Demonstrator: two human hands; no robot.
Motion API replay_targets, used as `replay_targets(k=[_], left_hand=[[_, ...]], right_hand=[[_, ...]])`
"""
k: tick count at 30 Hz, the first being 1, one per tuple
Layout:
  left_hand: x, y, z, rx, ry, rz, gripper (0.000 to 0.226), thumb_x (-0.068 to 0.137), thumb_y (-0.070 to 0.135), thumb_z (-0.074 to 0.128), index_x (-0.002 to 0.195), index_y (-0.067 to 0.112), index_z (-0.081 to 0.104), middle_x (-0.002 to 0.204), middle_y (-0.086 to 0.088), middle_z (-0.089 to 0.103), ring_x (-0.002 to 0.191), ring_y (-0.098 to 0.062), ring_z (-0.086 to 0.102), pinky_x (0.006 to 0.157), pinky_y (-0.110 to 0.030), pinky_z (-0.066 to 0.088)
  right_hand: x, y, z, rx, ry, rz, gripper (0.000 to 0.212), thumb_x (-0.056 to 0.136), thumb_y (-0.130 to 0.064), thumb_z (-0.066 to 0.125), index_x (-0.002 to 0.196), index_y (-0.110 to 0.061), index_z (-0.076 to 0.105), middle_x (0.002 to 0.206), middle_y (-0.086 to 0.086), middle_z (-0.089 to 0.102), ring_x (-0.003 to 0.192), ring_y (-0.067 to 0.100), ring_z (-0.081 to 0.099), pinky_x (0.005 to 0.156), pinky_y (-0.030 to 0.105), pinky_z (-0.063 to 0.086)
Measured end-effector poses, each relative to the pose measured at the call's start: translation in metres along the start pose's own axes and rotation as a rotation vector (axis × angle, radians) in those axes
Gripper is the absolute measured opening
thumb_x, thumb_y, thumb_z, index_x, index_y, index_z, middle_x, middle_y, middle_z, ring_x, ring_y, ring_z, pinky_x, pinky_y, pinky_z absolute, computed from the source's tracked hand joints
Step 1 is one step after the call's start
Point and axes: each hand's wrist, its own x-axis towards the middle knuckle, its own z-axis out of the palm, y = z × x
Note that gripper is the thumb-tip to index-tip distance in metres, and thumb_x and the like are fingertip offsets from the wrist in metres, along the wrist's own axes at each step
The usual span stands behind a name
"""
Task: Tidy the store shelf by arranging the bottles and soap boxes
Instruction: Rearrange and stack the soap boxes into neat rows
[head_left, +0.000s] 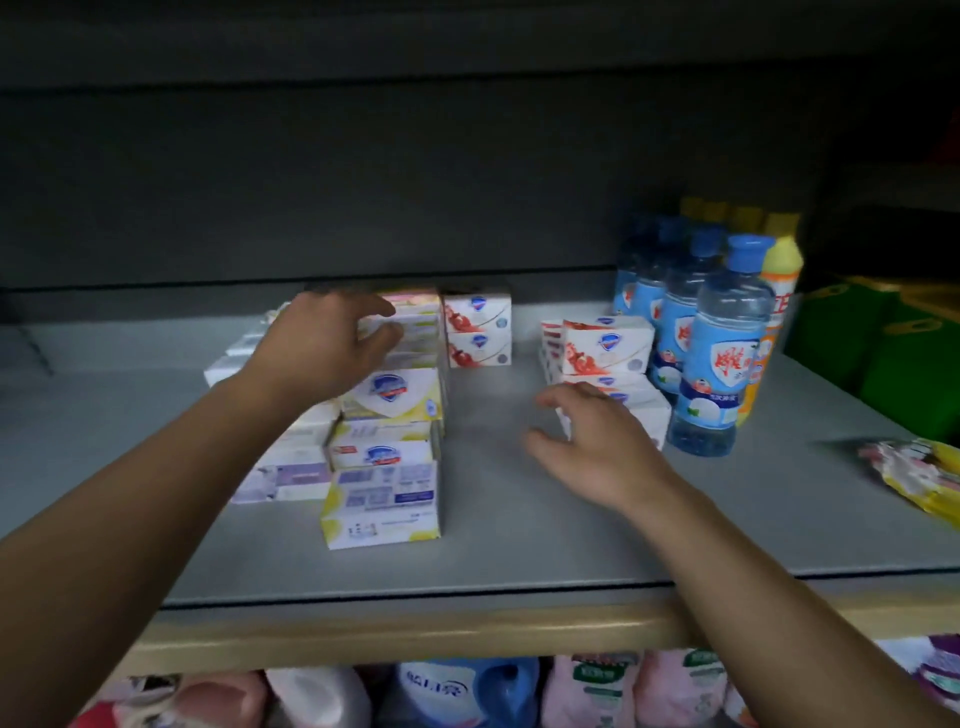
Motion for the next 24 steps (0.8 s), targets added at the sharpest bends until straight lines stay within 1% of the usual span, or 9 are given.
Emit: replay_targets(k=[3,6,10,13,15,18,21,22,24], left_hand=[[0.002,-0.028,0.005,0.022,-0.056,-0.039,0.042,0.093,0.049,0.05,0.122,0.024,0.065,0.109,-0.005,0.073,0.097,-0.025,0.067,0.081,-0.028,0.047],[0.006,-0.043,0.017,-0.013,-0.081,-0.028,0.049,0.092,0.058,0.043,0.121,0.025,0.066,0.108,-0.003,0.072,0.099,-0.027,0.064,0.081,-0.035,0.052],[0.004,-0.053,0.036,0.108,-0.046,-0.02,0.063,0.088,0.073,0.027,0.125,0.034,0.062,0.118,0.006,0.068,0.106,-0.022,0.062,0.077,-0.035,0.052],[0.003,-0.056,0.043,0.128,0.043,0.007,0.062,0.089,0.07,0.022,0.117,0.037,0.065,0.112,0.01,0.07,0.104,-0.018,0.061,0.073,-0.033,0.05],[0.002,-0.055,0.044,0.135,0.08,0.011,0.061,0.089,0.068,0.021,0.113,0.037,0.067,0.108,0.012,0.071,0.101,-0.017,0.062,0.07,-0.031,0.047],[-0.001,-0.054,0.045,0.135,0.122,0.023,0.061,0.09,0.064,0.02,0.105,0.034,0.071,0.101,0.013,0.072,0.096,-0.015,0.062,0.066,-0.028,0.041],[-0.001,-0.054,0.046,0.129,0.128,0.031,0.061,0.09,0.063,0.02,0.106,0.033,0.071,0.103,0.014,0.072,0.102,-0.013,0.061,0.068,-0.028,0.039],[-0.001,-0.055,0.046,0.129,0.124,0.031,0.06,0.09,0.062,0.02,0.107,0.034,0.071,0.105,0.014,0.071,0.105,-0.014,0.06,0.07,-0.029,0.04],[0.0,-0.055,0.047,0.127,0.116,0.03,0.059,0.091,0.062,0.021,0.108,0.035,0.07,0.107,0.015,0.071,0.108,-0.014,0.059,0.073,-0.03,0.043]], right_hand=[[0.035,-0.024,0.008,-0.022,0.042,-0.064,0.046,0.088,-0.039,0.061,0.131,-0.023,0.057,0.135,0.002,0.055,0.123,0.021,0.051,0.092,0.026,0.037],[0.073,-0.036,0.019,-0.066,0.061,-0.085,0.047,0.09,-0.04,0.058,0.134,-0.024,0.053,0.138,0.001,0.051,0.126,0.022,0.048,0.089,0.029,0.035],[0.127,-0.037,0.032,-0.134,0.088,-0.05,0.055,0.09,-0.041,0.06,0.14,-0.022,0.049,0.142,0.004,0.047,0.13,0.025,0.046,0.099,0.036,0.038],[0.164,-0.034,0.042,-0.151,0.094,-0.025,0.057,0.088,-0.037,0.064,0.139,-0.015,0.049,0.136,0.012,0.049,0.122,0.032,0.051,0.098,0.036,0.043],[0.185,-0.033,0.049,-0.206,0.081,0.008,0.058,0.088,-0.039,0.064,0.138,-0.014,0.049,0.134,0.016,0.05,0.121,0.036,0.049,0.098,0.037,0.042],[0.212,-0.033,0.058,-0.299,0.056,0.032,0.057,0.09,-0.044,0.06,0.138,-0.015,0.049,0.135,0.017,0.051,0.121,0.038,0.046,0.101,0.039,0.04],[0.228,-0.032,0.065,-0.386,0.048,0.046,0.051,0.092,-0.049,0.056,0.133,-0.02,0.051,0.131,0.015,0.056,0.119,0.039,0.05,0.1,0.042,0.042],[0.231,-0.031,0.067,-0.407,0.049,0.056,0.047,0.092,-0.047,0.057,0.131,-0.02,0.052,0.128,0.015,0.058,0.116,0.039,0.052,0.098,0.043,0.043],[0.235,-0.028,0.07,-0.454,0.069,0.075,0.036,0.091,-0.034,0.064,0.123,-0.019,0.055,0.122,0.016,0.061,0.111,0.038,0.054,0.094,0.042,0.045]])
